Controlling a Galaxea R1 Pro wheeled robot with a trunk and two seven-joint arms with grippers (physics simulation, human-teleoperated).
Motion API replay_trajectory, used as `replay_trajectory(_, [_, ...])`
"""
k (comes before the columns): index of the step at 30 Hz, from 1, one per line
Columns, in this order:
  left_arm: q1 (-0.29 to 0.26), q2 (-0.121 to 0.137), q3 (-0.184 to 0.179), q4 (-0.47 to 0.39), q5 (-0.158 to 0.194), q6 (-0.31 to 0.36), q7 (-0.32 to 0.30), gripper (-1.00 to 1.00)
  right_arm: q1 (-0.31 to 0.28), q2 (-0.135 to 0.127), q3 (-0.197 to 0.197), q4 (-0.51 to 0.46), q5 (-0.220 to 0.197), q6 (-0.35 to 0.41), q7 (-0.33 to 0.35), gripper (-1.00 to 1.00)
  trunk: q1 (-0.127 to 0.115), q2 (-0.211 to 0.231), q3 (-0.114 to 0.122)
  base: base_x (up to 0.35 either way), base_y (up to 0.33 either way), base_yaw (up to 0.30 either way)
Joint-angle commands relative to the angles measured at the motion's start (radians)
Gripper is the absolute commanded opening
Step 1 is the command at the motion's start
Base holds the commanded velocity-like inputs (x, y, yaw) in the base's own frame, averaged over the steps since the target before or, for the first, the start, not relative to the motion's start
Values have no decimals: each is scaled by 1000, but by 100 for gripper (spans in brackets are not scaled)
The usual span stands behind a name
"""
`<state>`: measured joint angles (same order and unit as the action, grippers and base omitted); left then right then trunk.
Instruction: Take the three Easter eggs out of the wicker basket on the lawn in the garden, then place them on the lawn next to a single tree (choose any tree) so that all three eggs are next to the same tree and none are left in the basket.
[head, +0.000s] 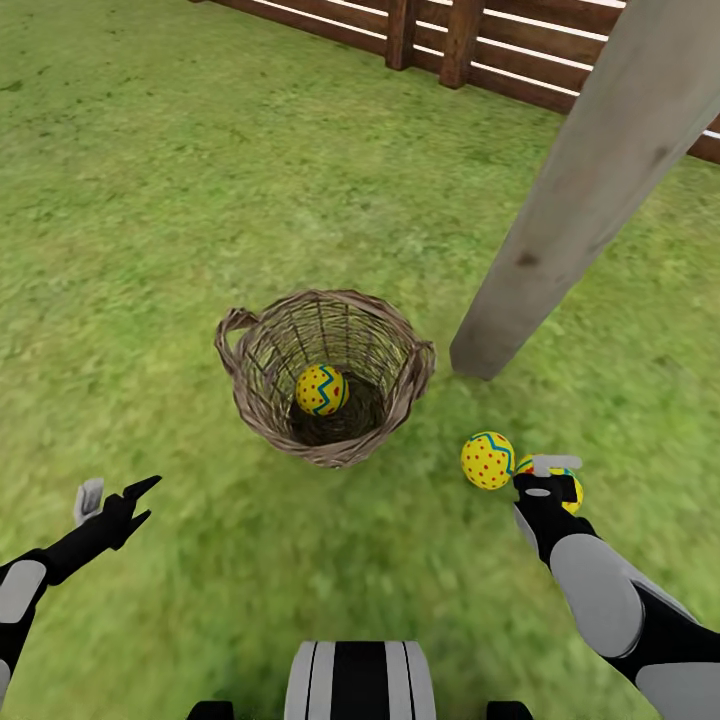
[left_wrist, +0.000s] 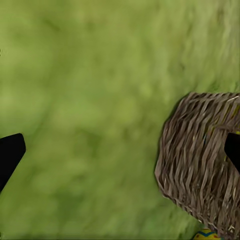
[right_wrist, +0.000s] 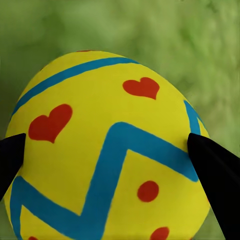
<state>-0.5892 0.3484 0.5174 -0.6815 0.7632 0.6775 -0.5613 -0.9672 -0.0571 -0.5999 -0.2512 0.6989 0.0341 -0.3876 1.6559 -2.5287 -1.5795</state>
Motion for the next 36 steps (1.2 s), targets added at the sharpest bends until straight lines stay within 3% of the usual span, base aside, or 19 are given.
replay_trajectory(1, [0, 0, 3, 0, 2, 7, -2, 100, -1, 0, -5, 0, 10, 4, -2, -100, 0, 0, -4, 0, 0, 0])
replay_trajectory(5, [-1, 0, 3, 0, 2, 7, -2, 100, -1, 0, -5, 0, 10, 4, -2, -100, 2, -1, -20, 0, 0, 0])
replay_trajectory(16, [-1, 0, 3, 1, 4, 7, -2, 100, -1, 1, -5, 0, 10, 0, 0, -100, 2, -1, -20, 0, 0, 0])
replay_trajectory(17, [-1, 0, 3, 2, 4, 7, -2, 100, -1, 1, -5, 0, 10, 0, 1, 100, 2, -1, -20, 0, 0, 0])
replay_trajectory(20, [-1, -1, 3, 2, 4, 7, -2, 100, -1, 2, -5, 0, 10, 0, 2, 100, 2, -1, -20, 0, 0, 0])
replay_trajectory(28, [-1, -1, 2, 2, 4, 7, -2, 100, -1, 1, -5, -19, 11, -1, 3, 100, -2, 0, 11, 0, 0, 0])
replay_trajectory(33, [-1, -2, 1, 2, 4, 7, -2, 100, 3, 4, -6, -195, 9, 33, 7, 100, -4, 2, 30, 0, 0, 0])
replay_trajectory(36, [0, -2, 2, 2, 4, 7, -2, 100, 4, 2, -8, -263, 8, 144, 8, 100, -5, 2, 42, 0, 0, 0])
